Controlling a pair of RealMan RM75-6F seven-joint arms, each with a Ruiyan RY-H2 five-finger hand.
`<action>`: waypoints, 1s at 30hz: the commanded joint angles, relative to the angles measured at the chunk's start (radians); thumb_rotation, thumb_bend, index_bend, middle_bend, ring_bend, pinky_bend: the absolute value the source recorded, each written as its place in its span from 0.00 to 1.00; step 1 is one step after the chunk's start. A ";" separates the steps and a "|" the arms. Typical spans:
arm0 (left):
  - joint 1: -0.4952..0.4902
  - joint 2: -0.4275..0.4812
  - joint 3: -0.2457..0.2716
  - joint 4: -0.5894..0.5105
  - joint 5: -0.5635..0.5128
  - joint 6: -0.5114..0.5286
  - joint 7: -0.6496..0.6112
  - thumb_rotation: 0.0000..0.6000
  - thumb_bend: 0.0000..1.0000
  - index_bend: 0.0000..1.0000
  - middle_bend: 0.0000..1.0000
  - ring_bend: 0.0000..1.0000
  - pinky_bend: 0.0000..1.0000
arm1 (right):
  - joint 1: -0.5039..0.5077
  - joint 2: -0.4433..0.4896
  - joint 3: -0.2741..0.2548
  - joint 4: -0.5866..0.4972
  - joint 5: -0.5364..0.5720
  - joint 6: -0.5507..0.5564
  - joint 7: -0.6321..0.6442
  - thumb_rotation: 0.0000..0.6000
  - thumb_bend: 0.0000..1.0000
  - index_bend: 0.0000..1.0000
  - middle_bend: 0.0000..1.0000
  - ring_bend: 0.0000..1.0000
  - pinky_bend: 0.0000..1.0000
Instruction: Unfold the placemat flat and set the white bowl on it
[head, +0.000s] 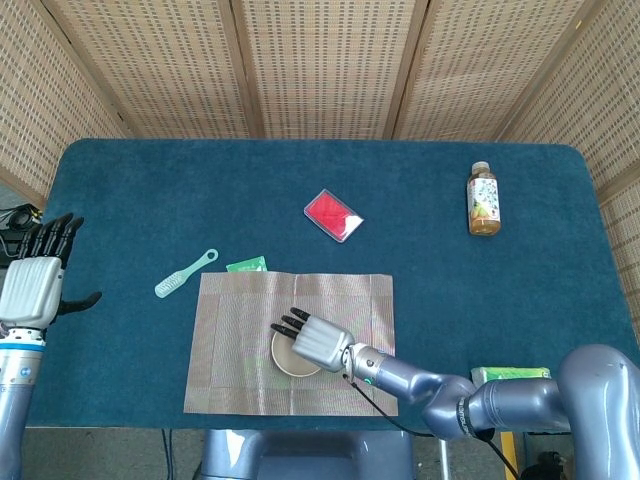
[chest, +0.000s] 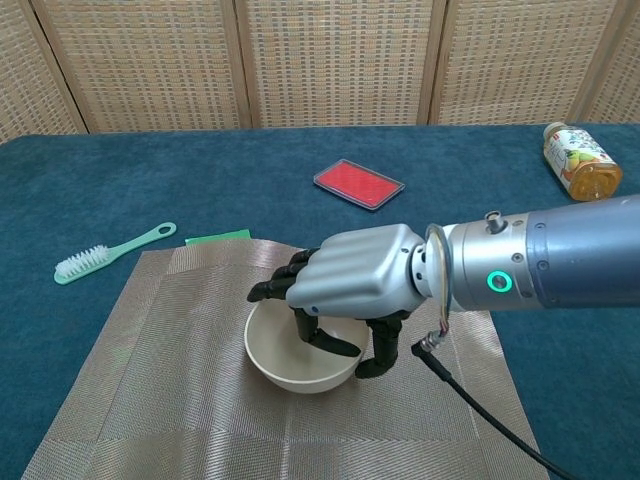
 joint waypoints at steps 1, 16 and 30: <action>0.000 -0.001 0.000 -0.001 0.002 0.001 0.001 1.00 0.00 0.00 0.00 0.00 0.00 | 0.006 -0.006 -0.004 -0.002 0.005 0.008 -0.003 1.00 0.53 0.76 0.00 0.00 0.00; 0.004 0.004 -0.003 -0.004 0.002 0.006 -0.006 1.00 0.00 0.00 0.00 0.00 0.00 | 0.003 0.005 -0.033 -0.055 0.018 0.105 -0.053 1.00 0.00 0.06 0.00 0.00 0.00; 0.016 0.011 0.006 -0.020 0.035 0.026 -0.013 1.00 0.00 0.00 0.00 0.00 0.00 | -0.132 0.285 -0.134 -0.305 -0.120 0.335 -0.106 1.00 0.00 0.06 0.00 0.00 0.00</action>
